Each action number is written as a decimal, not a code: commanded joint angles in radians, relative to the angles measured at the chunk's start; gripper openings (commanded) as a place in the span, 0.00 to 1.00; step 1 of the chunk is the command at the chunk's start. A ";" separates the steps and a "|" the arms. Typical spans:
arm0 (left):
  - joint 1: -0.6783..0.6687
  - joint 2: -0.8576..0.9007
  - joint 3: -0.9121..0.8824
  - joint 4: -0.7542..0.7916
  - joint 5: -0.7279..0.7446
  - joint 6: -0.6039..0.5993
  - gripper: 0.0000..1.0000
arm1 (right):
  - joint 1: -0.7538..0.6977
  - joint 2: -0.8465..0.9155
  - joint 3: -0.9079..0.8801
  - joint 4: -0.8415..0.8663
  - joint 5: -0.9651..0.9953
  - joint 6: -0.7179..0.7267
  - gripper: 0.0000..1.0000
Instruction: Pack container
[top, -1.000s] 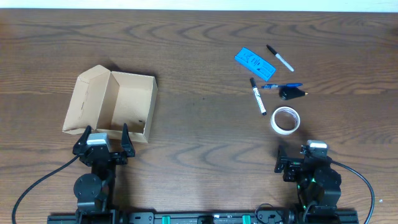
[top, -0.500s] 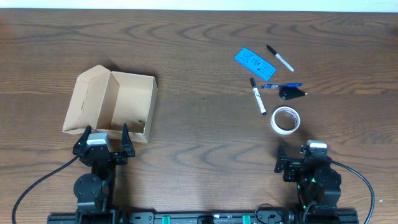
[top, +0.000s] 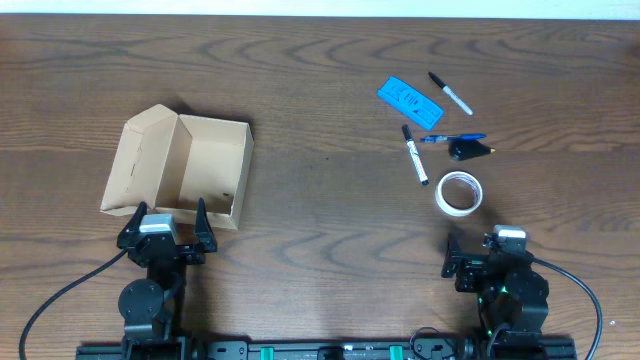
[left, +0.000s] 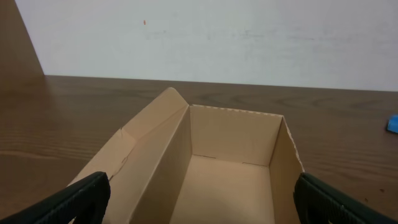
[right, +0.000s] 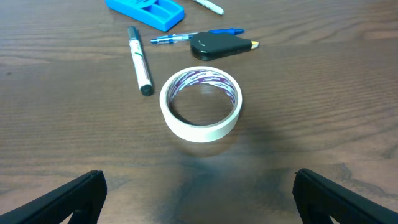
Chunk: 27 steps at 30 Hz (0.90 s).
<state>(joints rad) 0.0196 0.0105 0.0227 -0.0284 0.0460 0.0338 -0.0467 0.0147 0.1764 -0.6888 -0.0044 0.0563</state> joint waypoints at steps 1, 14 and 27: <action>0.004 -0.004 -0.017 -0.045 0.011 -0.025 0.95 | -0.006 -0.004 -0.001 -0.004 -0.004 -0.002 0.99; 0.004 -0.004 -0.017 -0.038 0.047 -0.176 0.95 | -0.006 -0.004 -0.001 -0.004 -0.004 -0.002 0.99; 0.004 0.216 0.243 -0.077 0.147 -0.190 0.95 | -0.006 -0.004 -0.001 -0.003 -0.004 -0.002 0.99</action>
<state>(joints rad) 0.0196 0.1452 0.1661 -0.1040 0.1642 -0.1509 -0.0467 0.0147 0.1764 -0.6914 -0.0048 0.0563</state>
